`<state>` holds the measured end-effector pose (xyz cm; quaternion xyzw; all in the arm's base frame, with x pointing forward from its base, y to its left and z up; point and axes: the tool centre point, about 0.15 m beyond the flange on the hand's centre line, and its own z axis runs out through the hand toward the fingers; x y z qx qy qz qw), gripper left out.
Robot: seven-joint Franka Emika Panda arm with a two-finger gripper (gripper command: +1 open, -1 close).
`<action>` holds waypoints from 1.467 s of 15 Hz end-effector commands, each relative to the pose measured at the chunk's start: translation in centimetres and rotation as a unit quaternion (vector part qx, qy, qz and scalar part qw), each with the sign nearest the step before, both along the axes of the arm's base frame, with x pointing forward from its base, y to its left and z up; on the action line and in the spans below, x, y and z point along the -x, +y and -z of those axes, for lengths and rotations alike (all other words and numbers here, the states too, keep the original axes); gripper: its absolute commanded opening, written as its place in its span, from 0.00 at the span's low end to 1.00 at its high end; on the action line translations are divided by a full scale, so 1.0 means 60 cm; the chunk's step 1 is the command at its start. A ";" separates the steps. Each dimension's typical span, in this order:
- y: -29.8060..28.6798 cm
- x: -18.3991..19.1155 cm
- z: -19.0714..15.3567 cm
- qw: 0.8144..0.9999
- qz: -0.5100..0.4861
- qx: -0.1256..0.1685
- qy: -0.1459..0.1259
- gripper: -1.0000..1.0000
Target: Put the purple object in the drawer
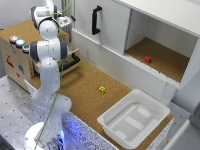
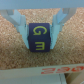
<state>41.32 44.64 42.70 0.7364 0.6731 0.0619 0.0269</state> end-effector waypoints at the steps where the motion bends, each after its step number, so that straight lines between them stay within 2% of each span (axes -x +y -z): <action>1: -0.056 -0.022 -0.050 0.999 0.019 0.024 0.021 0.00; 5: -0.158 -0.023 -0.042 0.999 0.031 0.010 0.017 0.00; 6: -0.183 -0.021 -0.033 0.999 0.032 0.007 0.017 0.00; 7: -0.205 -0.016 -0.023 1.000 0.027 -0.002 0.007 0.00; 8: -0.221 -0.015 -0.008 0.999 0.034 -0.006 0.010 0.00; 11: -0.235 -0.012 0.025 0.998 0.044 -0.023 0.026 0.00; 13: -0.232 -0.001 0.058 0.999 0.034 -0.024 0.032 0.00; 19: -0.237 0.022 0.140 1.000 0.026 -0.016 0.009 0.00; 22: -0.240 0.013 0.159 0.998 0.043 -0.035 0.009 0.00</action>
